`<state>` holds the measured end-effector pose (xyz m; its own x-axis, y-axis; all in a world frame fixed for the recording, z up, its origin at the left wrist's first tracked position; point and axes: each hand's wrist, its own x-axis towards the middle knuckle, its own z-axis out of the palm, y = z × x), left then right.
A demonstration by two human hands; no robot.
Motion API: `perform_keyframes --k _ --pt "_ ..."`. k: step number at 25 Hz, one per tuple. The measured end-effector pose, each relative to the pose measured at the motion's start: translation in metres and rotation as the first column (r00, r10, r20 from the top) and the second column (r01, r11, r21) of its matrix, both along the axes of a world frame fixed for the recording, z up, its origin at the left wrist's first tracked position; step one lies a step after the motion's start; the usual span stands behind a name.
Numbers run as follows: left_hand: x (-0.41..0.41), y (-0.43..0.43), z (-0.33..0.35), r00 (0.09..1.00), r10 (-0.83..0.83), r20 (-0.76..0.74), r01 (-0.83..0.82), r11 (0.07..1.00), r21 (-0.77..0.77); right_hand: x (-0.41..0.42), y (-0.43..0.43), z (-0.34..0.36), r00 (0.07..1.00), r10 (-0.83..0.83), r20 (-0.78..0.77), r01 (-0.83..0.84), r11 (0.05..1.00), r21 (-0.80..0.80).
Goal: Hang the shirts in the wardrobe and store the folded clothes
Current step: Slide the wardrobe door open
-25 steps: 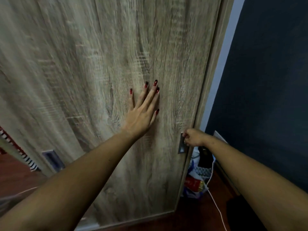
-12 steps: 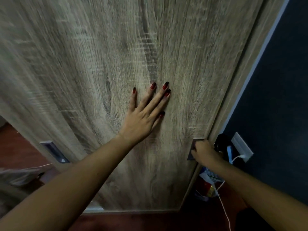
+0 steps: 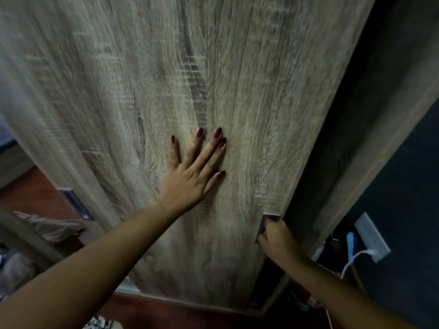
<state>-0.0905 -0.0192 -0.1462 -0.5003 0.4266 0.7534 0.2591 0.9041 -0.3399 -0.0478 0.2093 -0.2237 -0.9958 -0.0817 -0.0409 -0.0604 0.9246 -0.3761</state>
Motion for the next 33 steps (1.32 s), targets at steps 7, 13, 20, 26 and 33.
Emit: perform_keyframes --k 7,13,20,26,33 --pt "0.016 -0.100 0.003 0.980 0.177 0.093 -0.185 0.979 0.087 -0.006 -0.092 -0.004 0.941 0.339 0.002 -0.338 0.940 0.053" --pt "0.044 -0.186 0.010 0.894 0.330 0.302 -0.405 0.884 0.235 -0.010 -0.152 0.006 0.503 0.780 -0.372 -0.619 0.625 0.475" --pt "0.051 -0.244 0.015 0.814 0.291 0.503 -0.503 0.787 0.358 -0.045 -0.202 0.010 0.375 0.896 -0.239 -0.528 0.418 0.739" --pt "0.057 -0.286 0.013 0.740 0.248 0.625 -0.564 0.735 0.376 -0.055 -0.259 0.009 0.339 0.918 -0.207 -0.510 0.364 0.779" --pt "0.063 -0.302 0.027 0.690 0.264 0.674 -0.620 0.697 0.362 -0.061 -0.289 0.009 0.268 0.917 -0.293 -0.611 0.398 0.684"
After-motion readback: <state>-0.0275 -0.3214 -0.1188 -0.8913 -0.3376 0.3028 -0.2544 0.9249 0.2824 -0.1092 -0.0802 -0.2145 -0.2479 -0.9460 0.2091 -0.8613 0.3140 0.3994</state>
